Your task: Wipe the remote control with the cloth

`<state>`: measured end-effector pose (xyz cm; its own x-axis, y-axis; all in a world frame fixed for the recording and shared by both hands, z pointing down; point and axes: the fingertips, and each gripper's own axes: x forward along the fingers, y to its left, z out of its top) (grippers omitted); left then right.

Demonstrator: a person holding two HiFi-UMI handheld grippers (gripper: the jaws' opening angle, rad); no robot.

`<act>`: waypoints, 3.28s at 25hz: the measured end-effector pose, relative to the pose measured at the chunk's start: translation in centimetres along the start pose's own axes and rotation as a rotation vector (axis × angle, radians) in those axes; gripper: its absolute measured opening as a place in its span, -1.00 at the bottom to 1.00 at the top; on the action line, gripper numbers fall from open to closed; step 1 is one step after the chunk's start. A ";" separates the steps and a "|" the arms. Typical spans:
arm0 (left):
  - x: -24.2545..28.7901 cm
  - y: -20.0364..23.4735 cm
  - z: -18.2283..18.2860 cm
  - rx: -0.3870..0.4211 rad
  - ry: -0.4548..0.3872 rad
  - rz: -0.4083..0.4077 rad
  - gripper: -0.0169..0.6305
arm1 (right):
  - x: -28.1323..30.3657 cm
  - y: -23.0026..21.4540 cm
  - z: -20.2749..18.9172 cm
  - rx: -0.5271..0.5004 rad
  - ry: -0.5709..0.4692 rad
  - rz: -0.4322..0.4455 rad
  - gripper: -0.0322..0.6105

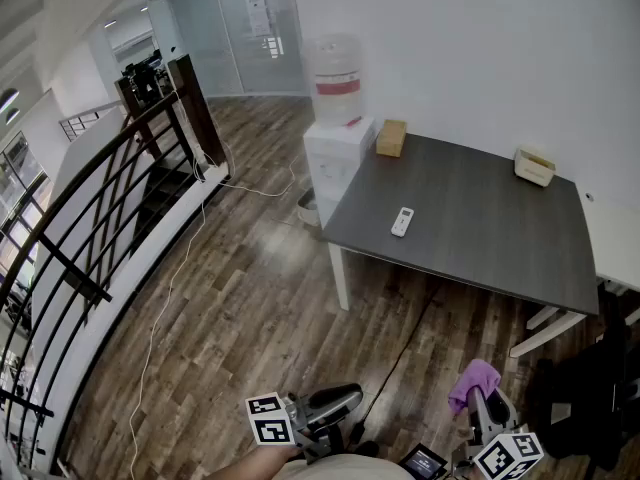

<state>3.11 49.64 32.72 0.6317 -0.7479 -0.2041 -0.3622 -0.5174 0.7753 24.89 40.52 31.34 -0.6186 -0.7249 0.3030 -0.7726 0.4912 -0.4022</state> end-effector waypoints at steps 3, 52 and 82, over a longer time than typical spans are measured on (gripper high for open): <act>-0.8 3.5 2.3 0.052 -0.016 0.052 -0.80 | 2.4 -1.6 -0.3 -0.014 -0.016 -0.036 -0.52; 22.4 47.9 17.2 0.393 0.615 0.729 -0.31 | 60.3 -13.3 7.2 -0.724 0.549 0.220 -0.52; 24.6 53.7 16.0 0.496 0.920 0.621 -0.55 | 67.6 -5.0 -2.0 -1.198 0.763 0.352 -0.53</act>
<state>-11.79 -3.21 59.78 0.4350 -0.4548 0.7771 -0.8716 -0.4293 0.2366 -13.32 -9.94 55.57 -0.4257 -0.2461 0.8707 0.0127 0.9606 0.2777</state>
